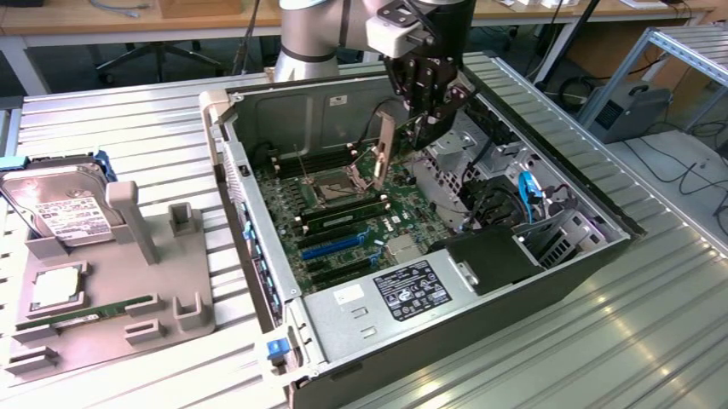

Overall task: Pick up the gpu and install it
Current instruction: 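Insert the gpu into the slot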

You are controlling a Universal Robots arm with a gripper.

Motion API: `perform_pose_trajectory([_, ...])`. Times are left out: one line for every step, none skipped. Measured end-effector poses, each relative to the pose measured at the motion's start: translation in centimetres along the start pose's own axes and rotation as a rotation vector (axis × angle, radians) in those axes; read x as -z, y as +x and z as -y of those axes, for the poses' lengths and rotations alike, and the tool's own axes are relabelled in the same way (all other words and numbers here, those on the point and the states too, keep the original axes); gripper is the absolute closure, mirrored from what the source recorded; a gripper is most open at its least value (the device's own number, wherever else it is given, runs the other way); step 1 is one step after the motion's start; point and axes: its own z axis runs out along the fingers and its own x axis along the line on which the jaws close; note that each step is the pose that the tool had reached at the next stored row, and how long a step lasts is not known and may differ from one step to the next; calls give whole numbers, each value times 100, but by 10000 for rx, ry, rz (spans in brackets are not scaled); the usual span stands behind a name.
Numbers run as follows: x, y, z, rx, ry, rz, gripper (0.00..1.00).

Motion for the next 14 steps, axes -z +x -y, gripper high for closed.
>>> perform_pose_trajectory([0, 0, 0, 50, 5, 8, 73])
perform_pose_trajectory([-1, 0, 0, 96, 9, 15, 73])
perform_pose_trajectory([-1, 0, 0, 149, 13, 23, 73])
perform_pose_trajectory([-1, 0, 0, 202, 17, 30, 73])
perform_pose_trajectory([-1, 0, 0, 247, 21, 37, 73])
perform_pose_trajectory([-2, 0, 0, 255, 22, 38, 73])
perform_pose_trajectory([-2, 0, 0, 239, 19, 36, 73])
perform_pose_trajectory([-4, 0, 0, 182, 17, 31, 73])
perform_pose_trajectory([-7, 0, -1, 63, 7, 12, 73])
perform_pose_trajectory([-11, 0, -2, -106, -8, -13, 73])
perform_pose_trajectory([-14, -1, -2, -271, -23, -38, 73])
perform_pose_trajectory([-18, -1, -3, -442, -38, -65, 73])
perform_pose_trajectory([-22, -2, -3, -618, -53, -91, 73])
perform_pose_trajectory([-27, -2, -4, -806, -69, -119, 73])
